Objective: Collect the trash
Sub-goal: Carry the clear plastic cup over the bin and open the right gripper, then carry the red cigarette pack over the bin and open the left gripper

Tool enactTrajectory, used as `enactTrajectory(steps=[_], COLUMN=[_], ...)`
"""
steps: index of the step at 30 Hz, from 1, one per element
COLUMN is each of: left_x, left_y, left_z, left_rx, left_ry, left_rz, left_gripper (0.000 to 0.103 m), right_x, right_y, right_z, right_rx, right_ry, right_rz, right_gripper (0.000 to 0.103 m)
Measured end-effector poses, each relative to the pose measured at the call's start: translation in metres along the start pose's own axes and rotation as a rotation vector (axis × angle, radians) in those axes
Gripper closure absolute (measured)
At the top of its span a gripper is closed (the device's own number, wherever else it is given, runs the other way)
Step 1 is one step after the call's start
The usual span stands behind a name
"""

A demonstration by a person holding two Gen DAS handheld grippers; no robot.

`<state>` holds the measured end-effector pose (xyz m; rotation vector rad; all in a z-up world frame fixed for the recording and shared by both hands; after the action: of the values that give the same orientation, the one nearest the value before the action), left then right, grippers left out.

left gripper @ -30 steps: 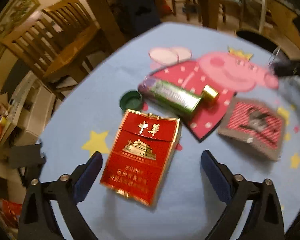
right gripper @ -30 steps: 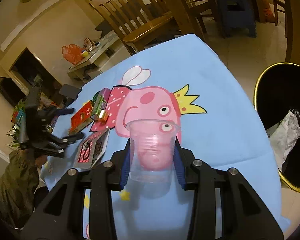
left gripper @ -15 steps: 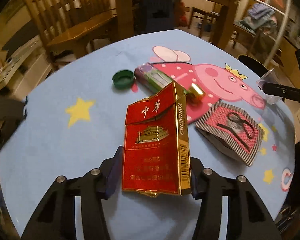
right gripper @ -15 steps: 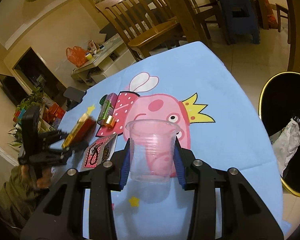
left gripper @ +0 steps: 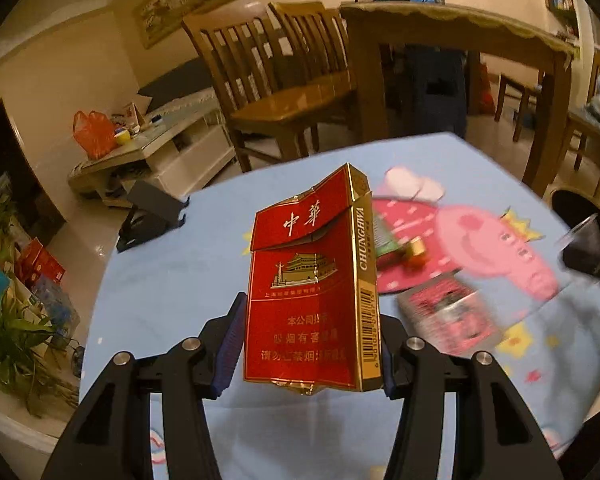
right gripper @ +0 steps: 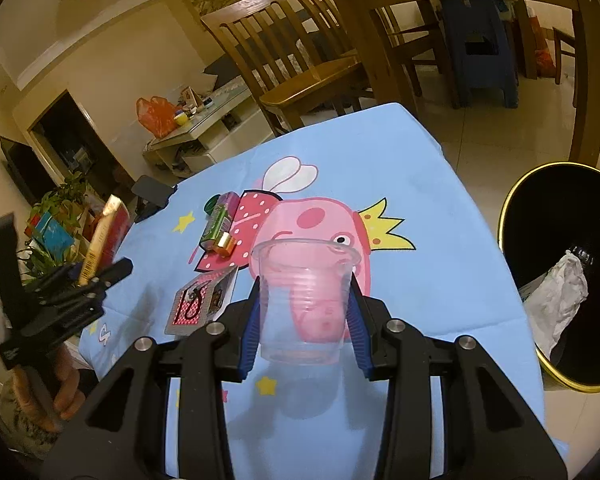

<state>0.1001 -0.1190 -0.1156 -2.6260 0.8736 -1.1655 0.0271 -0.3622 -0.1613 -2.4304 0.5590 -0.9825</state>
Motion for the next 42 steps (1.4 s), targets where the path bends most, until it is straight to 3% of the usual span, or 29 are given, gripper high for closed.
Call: enactTrajectory(steps=[8,18,24,29,30,31,32,33,38,42], left_x=[0.027,0.056,0.067,0.082,0.085,0.087,0.089,0.091,0.099,0.103], left_y=[0.055,0.107,0.136,0.163,0.169,0.174,0.179,0.186,0.213,0.236], left_z=[-0.026,-0.031,-0.03,-0.028,-0.027,-0.026,-0.026,-0.026,-0.02,-0.016], left_rx=[-0.058,-0.103,-0.122,-0.139,-0.144,-0.147,-0.149,-0.152,-0.177,-0.202], left_ry=[0.051,0.084,0.093,0.102,0.105,0.108,0.11,0.112,0.111,0.11], left_rz=[0.032,0.098,0.142,0.187,0.196,0.204,0.213,0.223,0.262,0.303], left_gripper=[0.051,0.05,0.05,0.05,0.05,0.05,0.05,0.05,0.05,0.05], right_x=[0.007,0.047,0.049,0.065,0.066,0.066,0.066,0.066,0.068,0.064], right_y=[0.022,0.05,0.094,0.11,0.113,0.122,0.133,0.143,0.17,0.19], right_z=[-0.015,-0.078,-0.073,-0.096,-0.094,-0.092,-0.087,-0.086,-0.112,-0.145], right_rx=[-0.054,-0.13,-0.161,-0.22,-0.238,-0.279,-0.314,-0.335,-0.312,-0.325], right_ry=[-0.004,0.141,0.137,0.259,0.26,0.256,0.236,0.225,0.316,0.438], right_rz=[0.041,-0.001,0.124,0.143,0.154,0.175,0.205,0.244,0.359,0.452], right_gripper=[0.065,0.065,0.065,0.064,0.062,0.052,0.039,0.017,0.016,0.008])
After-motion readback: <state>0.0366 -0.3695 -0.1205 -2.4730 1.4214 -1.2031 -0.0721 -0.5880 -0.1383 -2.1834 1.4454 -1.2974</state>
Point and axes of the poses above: each gripper's, at about its wrist camera, not at the fingertips, and z roughly the way its jaws point, y to its right, x to its top, the point moved 4 cm from there along z, roughly the way its jaws point, and after that the axes turned 13 degrees about z, right-handed, at the moved point
